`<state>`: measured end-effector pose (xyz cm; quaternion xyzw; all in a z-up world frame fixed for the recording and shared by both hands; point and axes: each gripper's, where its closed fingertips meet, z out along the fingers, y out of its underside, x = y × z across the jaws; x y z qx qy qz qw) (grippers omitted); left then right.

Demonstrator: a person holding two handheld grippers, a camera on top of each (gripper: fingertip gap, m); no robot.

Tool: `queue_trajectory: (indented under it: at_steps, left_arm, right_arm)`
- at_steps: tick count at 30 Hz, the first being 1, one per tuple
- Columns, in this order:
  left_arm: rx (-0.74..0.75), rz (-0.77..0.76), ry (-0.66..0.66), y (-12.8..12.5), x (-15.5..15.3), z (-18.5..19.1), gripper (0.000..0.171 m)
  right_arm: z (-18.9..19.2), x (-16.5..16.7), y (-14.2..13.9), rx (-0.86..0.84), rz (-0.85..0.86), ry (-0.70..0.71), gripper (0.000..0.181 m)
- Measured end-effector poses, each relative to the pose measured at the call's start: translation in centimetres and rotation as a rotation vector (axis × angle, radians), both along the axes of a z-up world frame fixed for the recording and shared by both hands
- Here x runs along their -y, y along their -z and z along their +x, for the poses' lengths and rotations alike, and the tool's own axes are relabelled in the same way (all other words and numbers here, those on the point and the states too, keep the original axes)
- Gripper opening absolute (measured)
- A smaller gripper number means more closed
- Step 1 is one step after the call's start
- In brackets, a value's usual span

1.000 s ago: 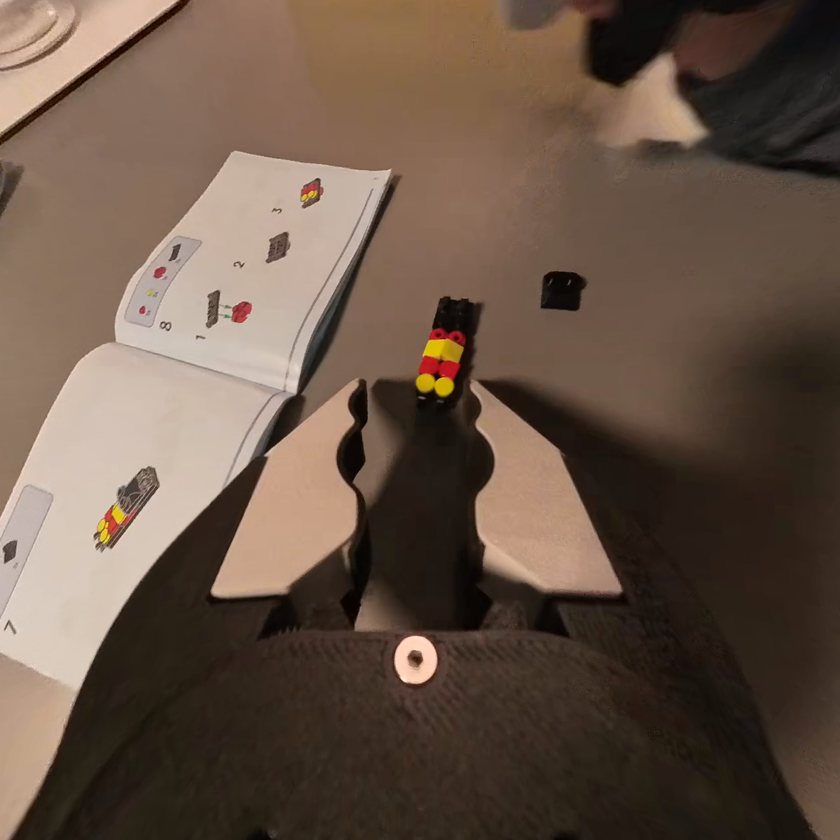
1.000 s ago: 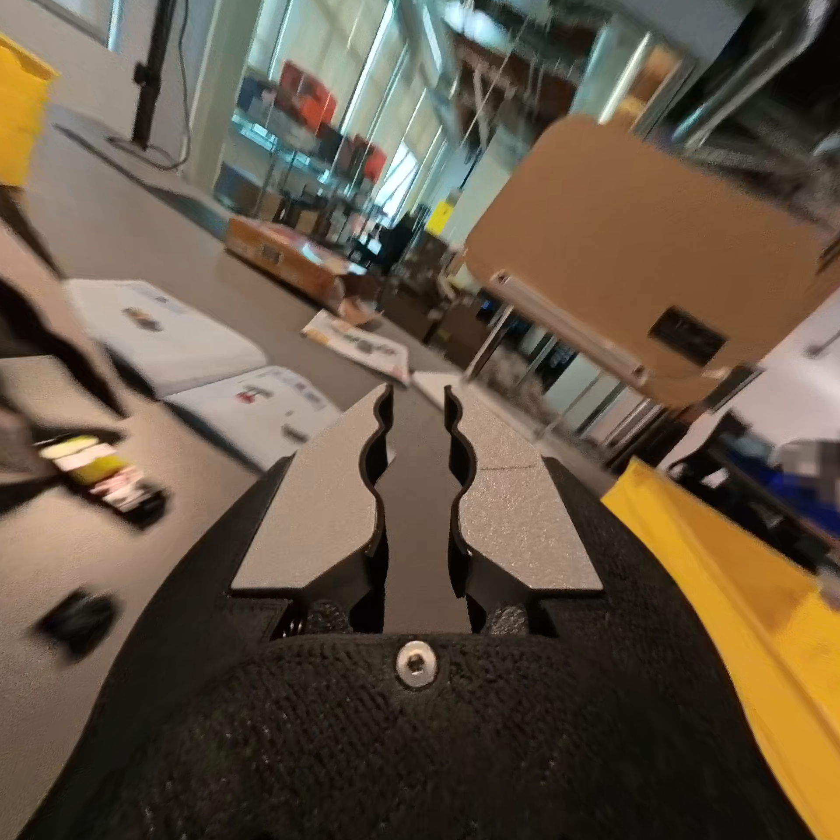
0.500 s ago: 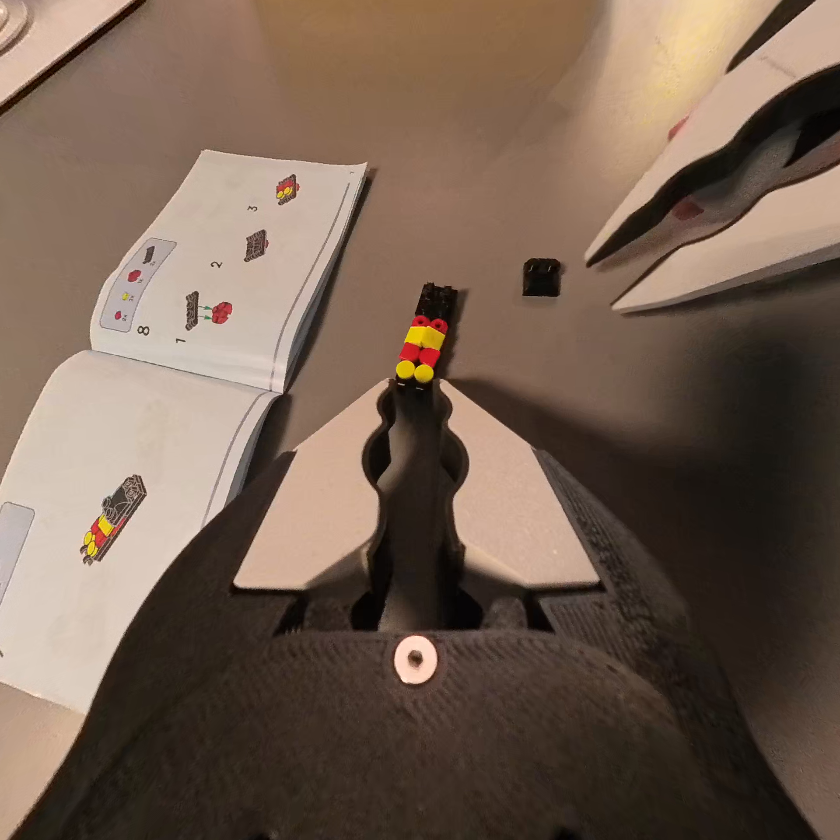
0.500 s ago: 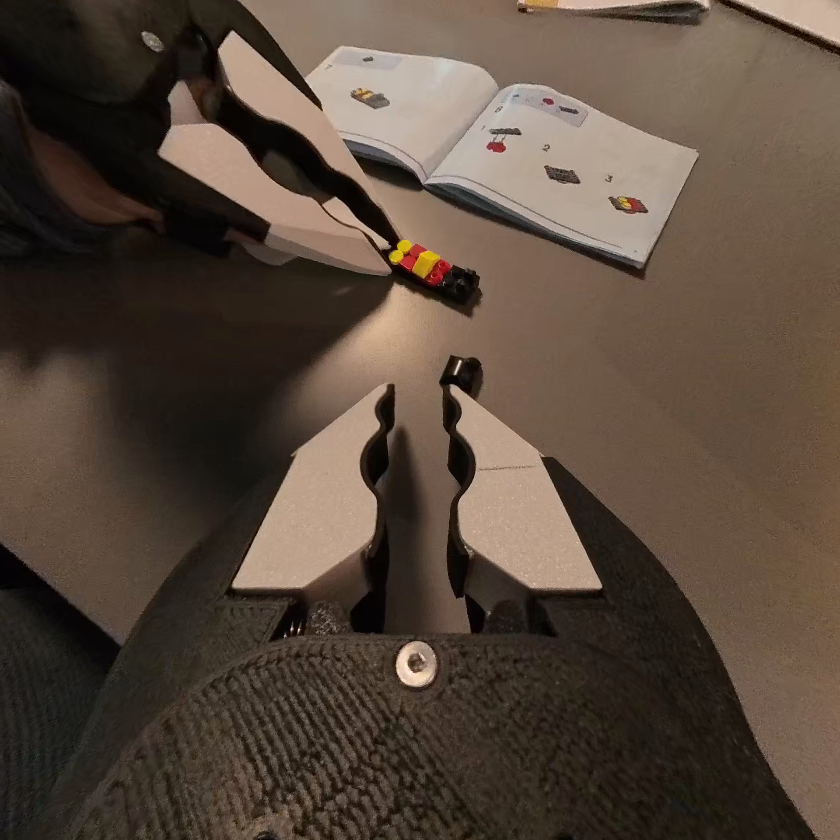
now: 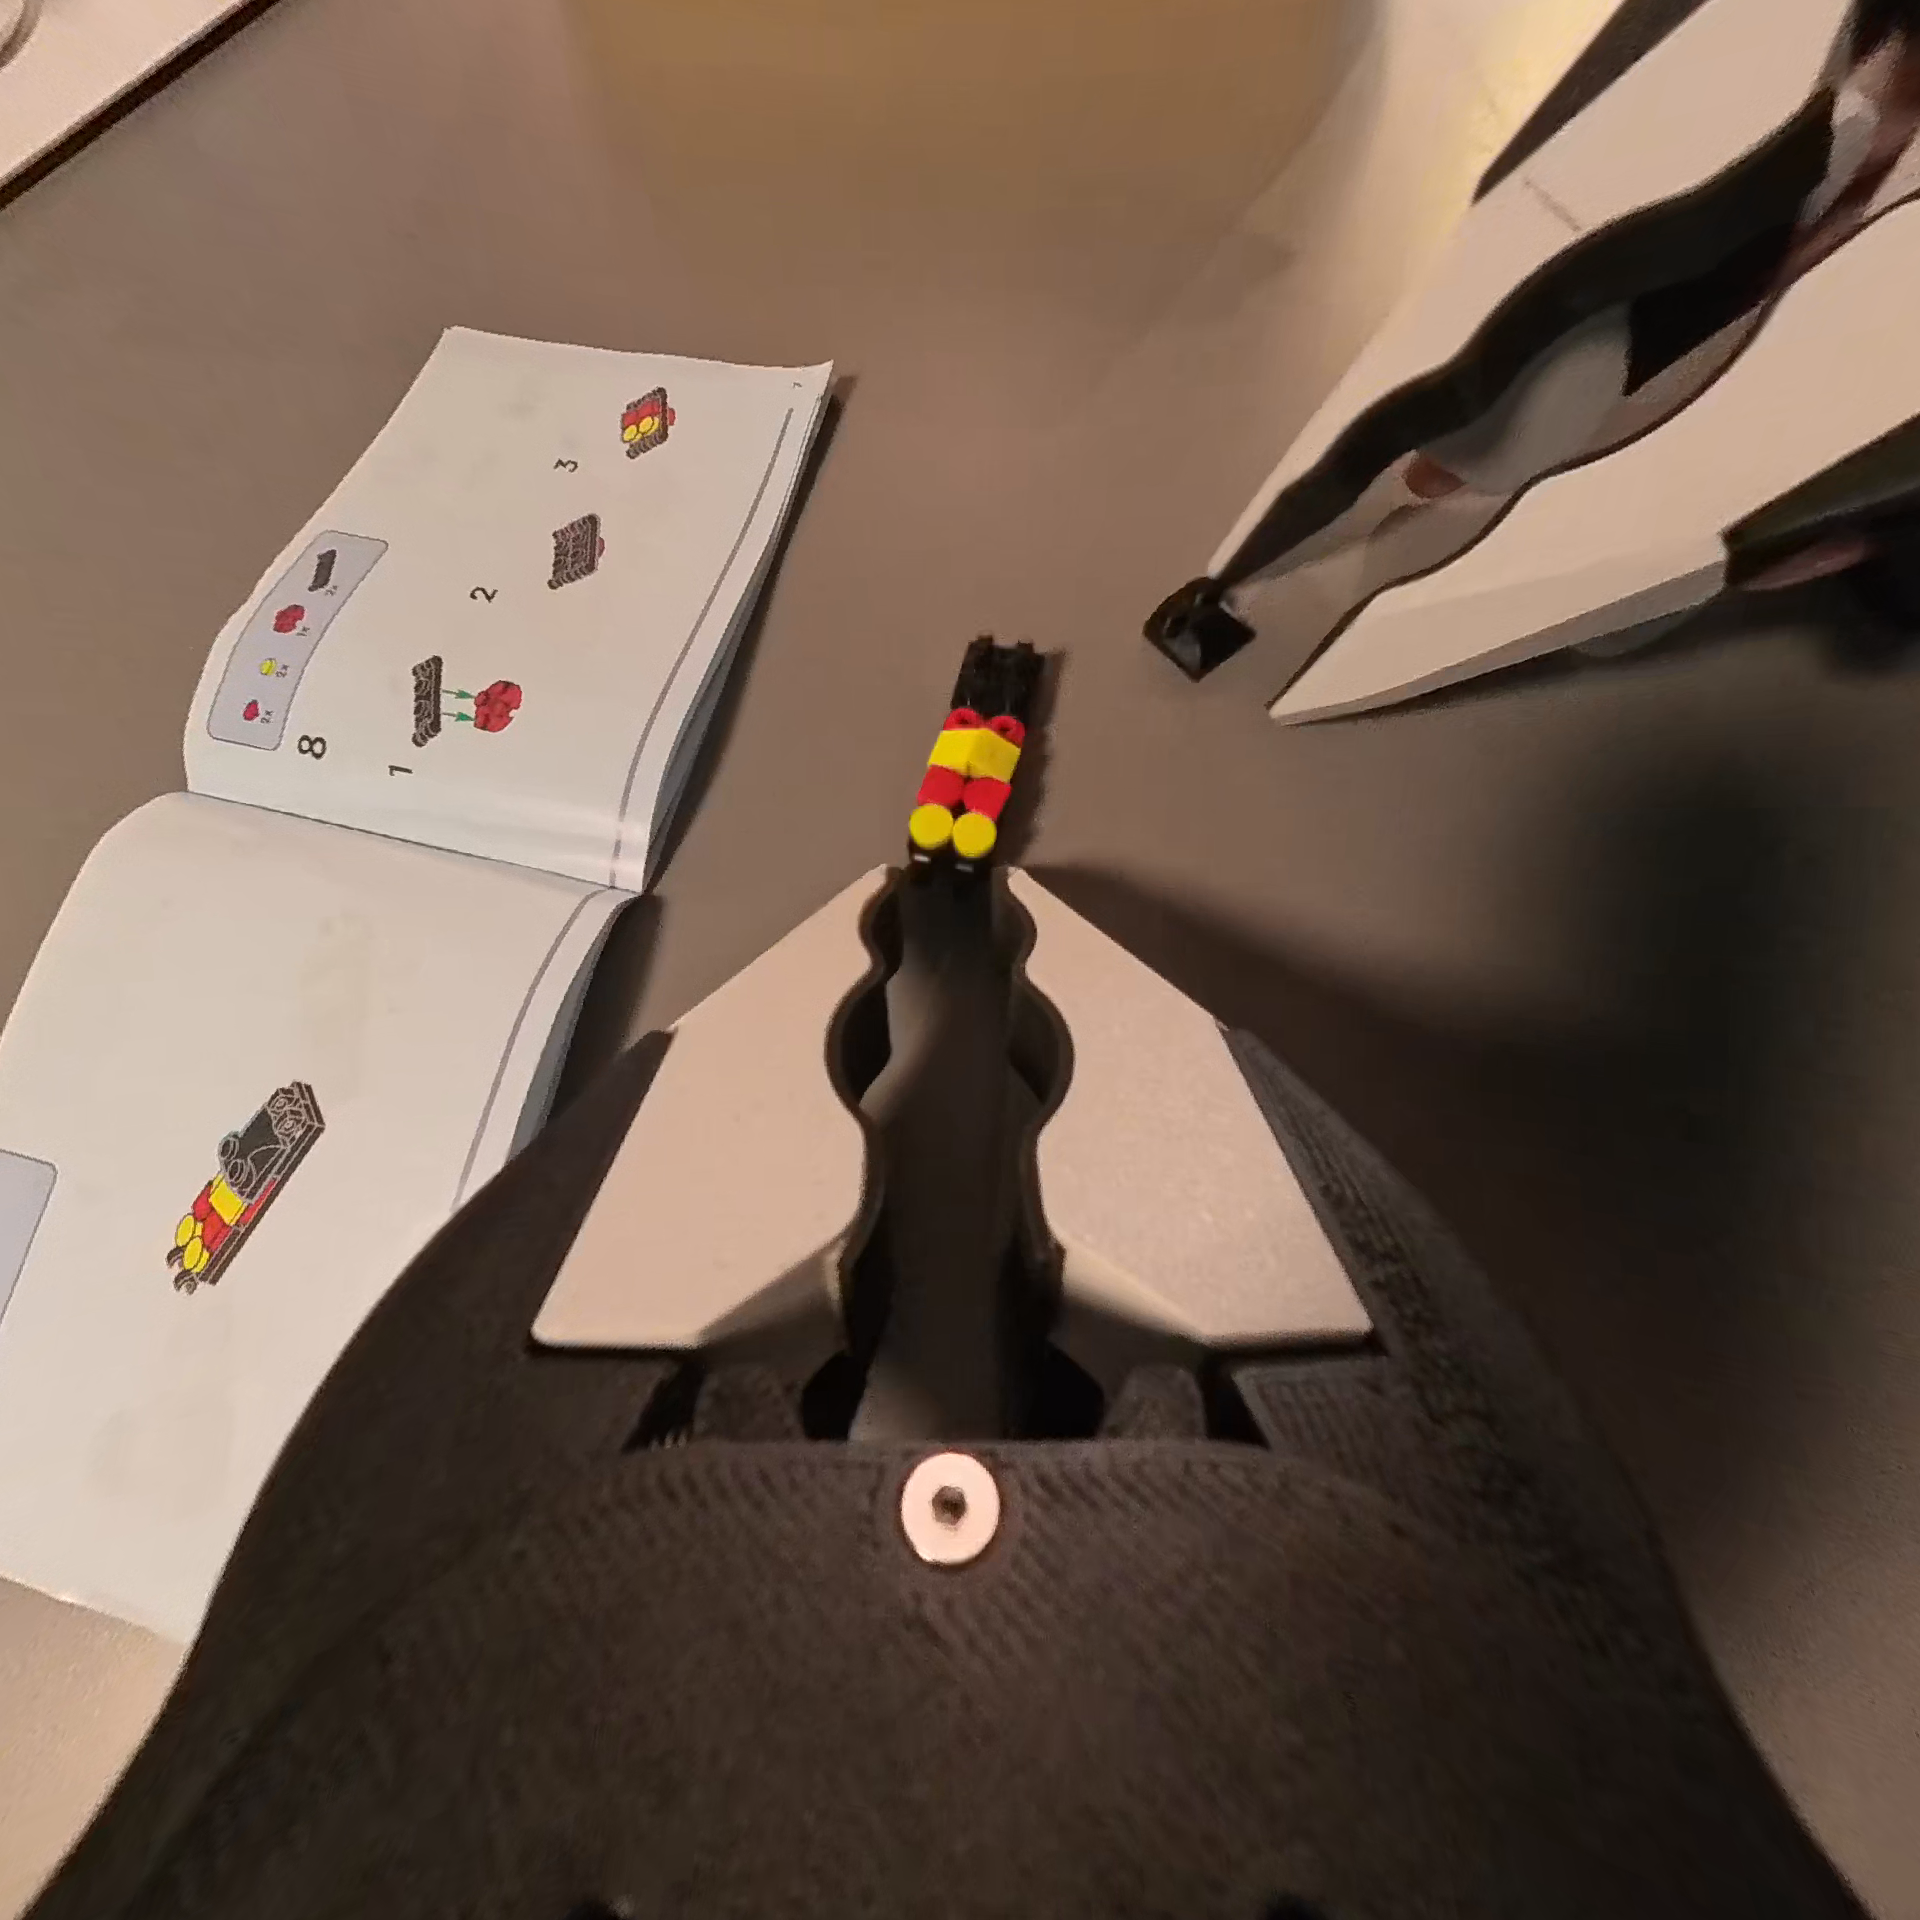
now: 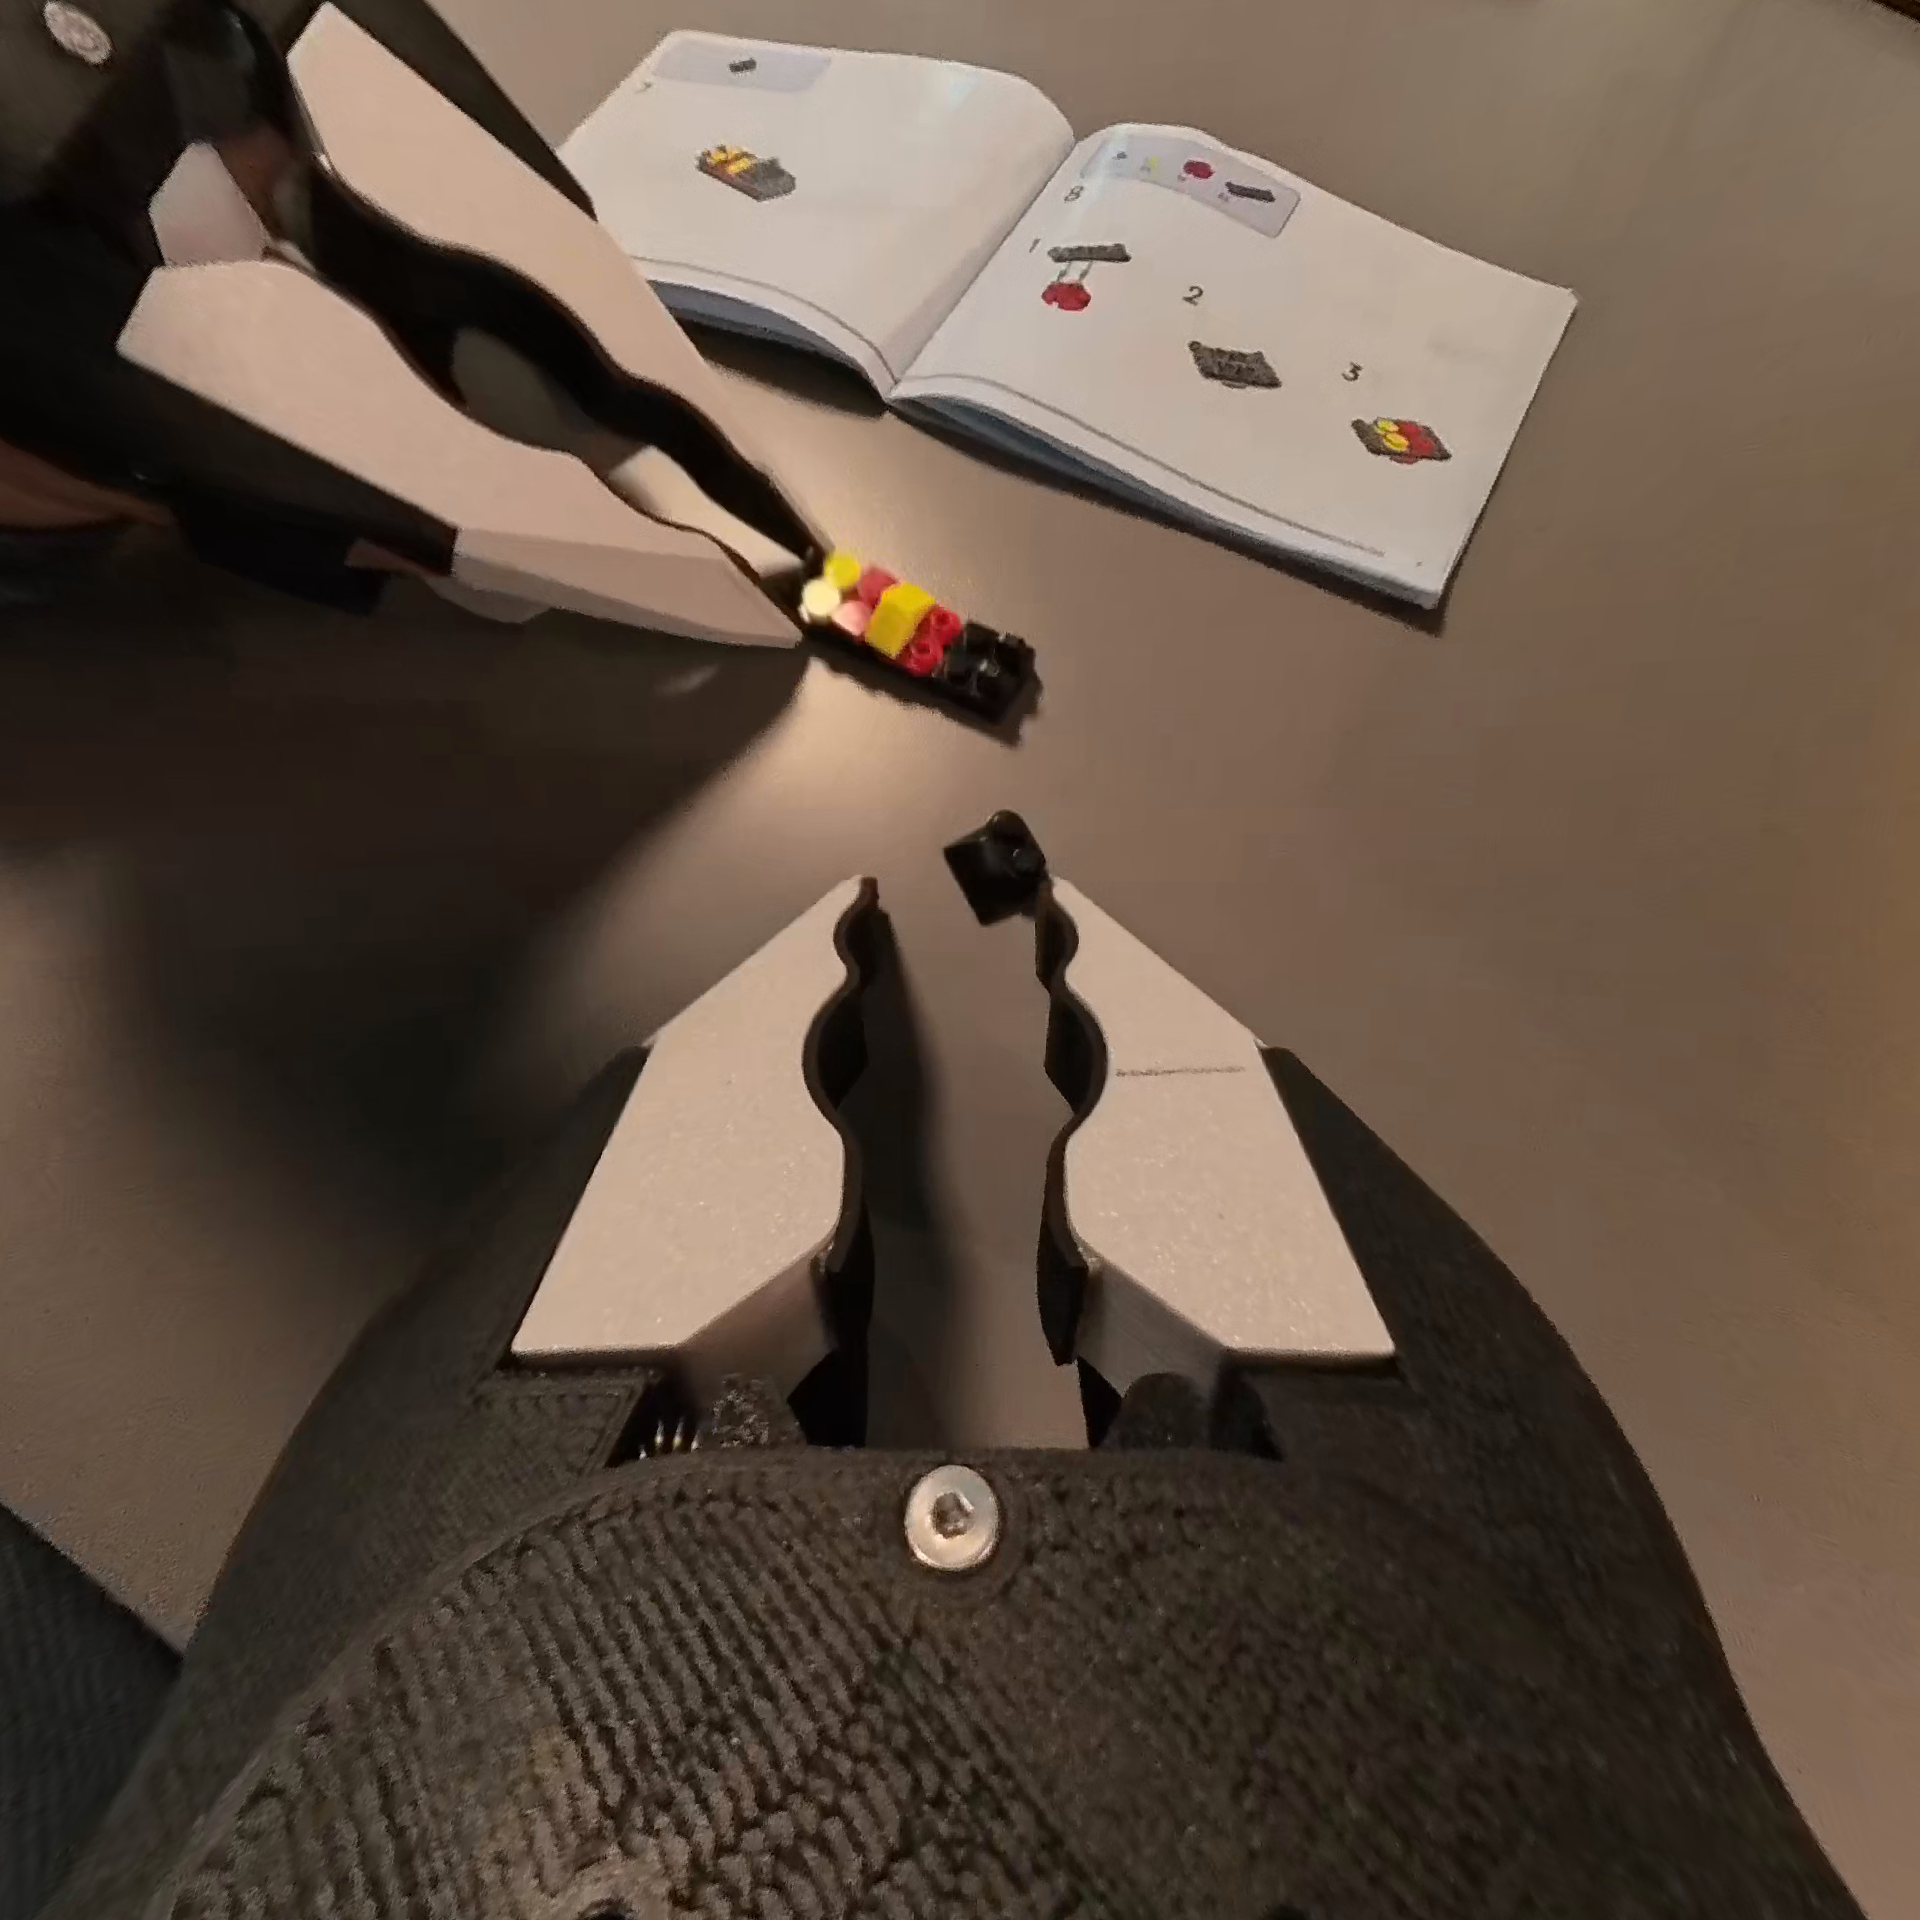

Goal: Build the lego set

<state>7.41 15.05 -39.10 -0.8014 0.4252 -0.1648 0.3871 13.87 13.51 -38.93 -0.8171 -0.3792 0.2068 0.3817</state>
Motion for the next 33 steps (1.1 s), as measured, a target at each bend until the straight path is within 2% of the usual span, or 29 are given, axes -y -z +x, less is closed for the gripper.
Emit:
queue_trajectory:
  at_steps: [2,7,12,16,20,23,33]
  left_arm:
    - [-0.002,0.005,-0.003,0.0,0.0,0.0,0.018]
    - [0.004,0.004,0.003,-0.1,0.0,0.0,0.037]
    - [0.014,-0.018,0.026,0.0,-0.7,0.6,0.047]
    - [0.036,-0.065,0.057,0.1,-0.7,0.9,0.043]
    - [0.034,-0.065,0.102,0.1,-0.5,1.3,0.035]
    - [0.027,-0.057,0.145,0.1,-0.2,1.6,0.017]
    - [0.04,-0.09,0.249,0.1,0.4,1.7,0.017]
  right_arm:
    - [-0.4,-0.4,-0.1,-0.01,-0.006,-0.015,0.03]
    - [-0.4,-0.9,-0.2,-0.009,0.004,-0.001,0.03]
    - [-0.5,-1.0,0.1,0.047,0.035,0.025,0.029]
    - [-0.4,-1.0,0.1,0.052,0.039,0.071,0.028]
    - [-0.6,-0.7,0.1,0.078,0.056,0.051,0.022]
    - [-0.9,-0.5,0.1,0.083,0.058,0.007,0.014]
    - [-0.4,-0.5,-0.2,0.105,0.118,-0.248,0.012]
